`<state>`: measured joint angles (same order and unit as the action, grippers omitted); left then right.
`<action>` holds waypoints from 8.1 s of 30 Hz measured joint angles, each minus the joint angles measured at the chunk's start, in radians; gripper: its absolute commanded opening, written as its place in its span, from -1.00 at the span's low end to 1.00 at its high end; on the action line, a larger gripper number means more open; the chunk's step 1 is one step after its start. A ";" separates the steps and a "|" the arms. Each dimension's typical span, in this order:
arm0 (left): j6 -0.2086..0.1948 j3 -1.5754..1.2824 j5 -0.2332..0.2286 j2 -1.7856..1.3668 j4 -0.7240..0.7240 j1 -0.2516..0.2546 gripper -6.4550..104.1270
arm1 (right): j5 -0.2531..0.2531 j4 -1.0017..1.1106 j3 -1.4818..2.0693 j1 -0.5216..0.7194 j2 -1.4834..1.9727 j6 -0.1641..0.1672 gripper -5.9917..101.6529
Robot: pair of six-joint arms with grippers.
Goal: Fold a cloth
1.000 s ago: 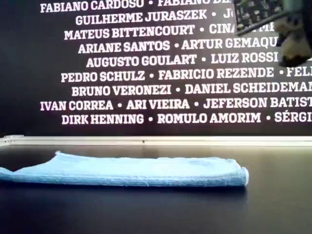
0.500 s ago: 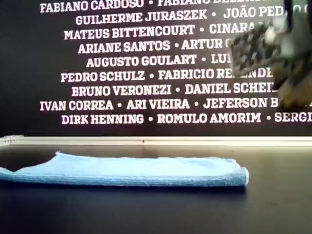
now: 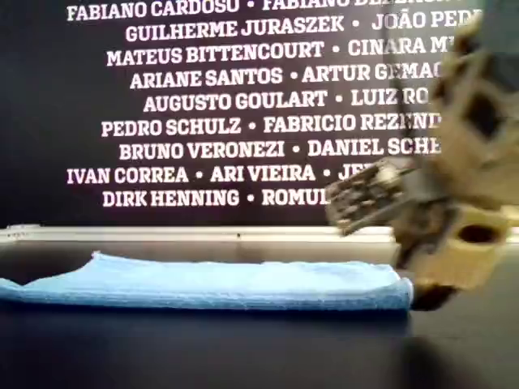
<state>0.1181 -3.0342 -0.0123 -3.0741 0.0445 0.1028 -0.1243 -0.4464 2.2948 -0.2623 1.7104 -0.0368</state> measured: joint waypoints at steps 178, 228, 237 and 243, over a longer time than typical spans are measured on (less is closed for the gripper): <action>-0.006 0.000 0.012 -0.002 -0.227 -0.002 0.22 | 0.298 -0.181 0.641 0.172 1.370 0.008 -0.92; -0.095 0.000 0.006 -0.002 -0.831 -0.005 0.22 | 0.298 -0.179 0.718 0.167 1.370 0.008 -0.92; -0.101 0.000 0.006 -0.002 -0.831 -0.005 0.22 | 0.291 -0.371 0.718 0.167 1.370 0.008 -0.92; -0.101 0.000 0.006 -0.002 -0.831 -0.005 0.22 | 0.298 -0.403 0.718 0.167 1.370 0.008 -0.92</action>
<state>0.0169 -3.0342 -0.0061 -3.0756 -0.7869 0.0982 0.1733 -0.8498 3.0127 -0.0951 3.0802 -0.0291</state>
